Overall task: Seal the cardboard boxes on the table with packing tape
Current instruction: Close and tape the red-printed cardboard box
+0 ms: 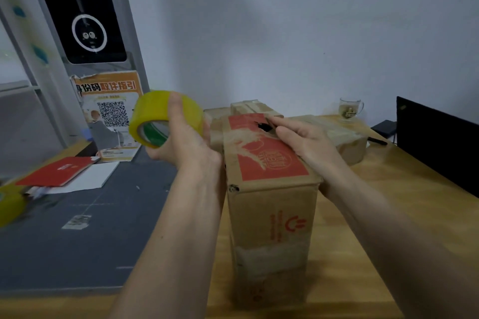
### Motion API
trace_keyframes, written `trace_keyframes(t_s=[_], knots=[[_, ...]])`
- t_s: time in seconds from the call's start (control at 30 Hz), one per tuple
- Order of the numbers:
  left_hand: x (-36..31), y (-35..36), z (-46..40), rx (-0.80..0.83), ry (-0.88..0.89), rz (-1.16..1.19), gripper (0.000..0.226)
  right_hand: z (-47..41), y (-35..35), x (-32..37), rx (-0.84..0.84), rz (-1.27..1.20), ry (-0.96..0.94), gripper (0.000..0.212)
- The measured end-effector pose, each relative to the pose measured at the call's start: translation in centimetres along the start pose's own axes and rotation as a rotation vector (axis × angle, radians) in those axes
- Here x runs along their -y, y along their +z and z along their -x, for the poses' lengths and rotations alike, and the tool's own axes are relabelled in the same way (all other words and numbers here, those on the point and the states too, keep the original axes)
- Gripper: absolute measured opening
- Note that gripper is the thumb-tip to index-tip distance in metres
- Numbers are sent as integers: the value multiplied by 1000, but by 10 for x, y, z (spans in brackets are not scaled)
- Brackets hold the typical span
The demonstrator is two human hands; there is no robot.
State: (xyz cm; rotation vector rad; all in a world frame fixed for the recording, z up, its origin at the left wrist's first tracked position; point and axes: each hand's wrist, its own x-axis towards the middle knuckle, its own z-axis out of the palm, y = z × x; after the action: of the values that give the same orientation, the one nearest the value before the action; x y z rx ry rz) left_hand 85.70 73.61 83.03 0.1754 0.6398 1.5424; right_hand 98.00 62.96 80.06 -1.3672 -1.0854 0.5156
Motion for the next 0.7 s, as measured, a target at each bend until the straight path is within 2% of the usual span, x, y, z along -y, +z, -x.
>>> trace_keyframes(t_s=[0.2, 0.3, 0.47, 0.7], knots=[[7, -1, 3, 131, -181, -31, 82, 3, -7, 1, 82, 227, 27, 38], [10, -2, 5, 171, -234, -38, 85, 5, -13, 2, 157, 374, 20, 42], [13, 1, 8, 161, -139, -69, 87, -2, -22, 8, 274, 683, -16, 50], [15, 0, 0, 214, -79, -97, 95, -7, -24, 16, 430, 815, -51, 53]])
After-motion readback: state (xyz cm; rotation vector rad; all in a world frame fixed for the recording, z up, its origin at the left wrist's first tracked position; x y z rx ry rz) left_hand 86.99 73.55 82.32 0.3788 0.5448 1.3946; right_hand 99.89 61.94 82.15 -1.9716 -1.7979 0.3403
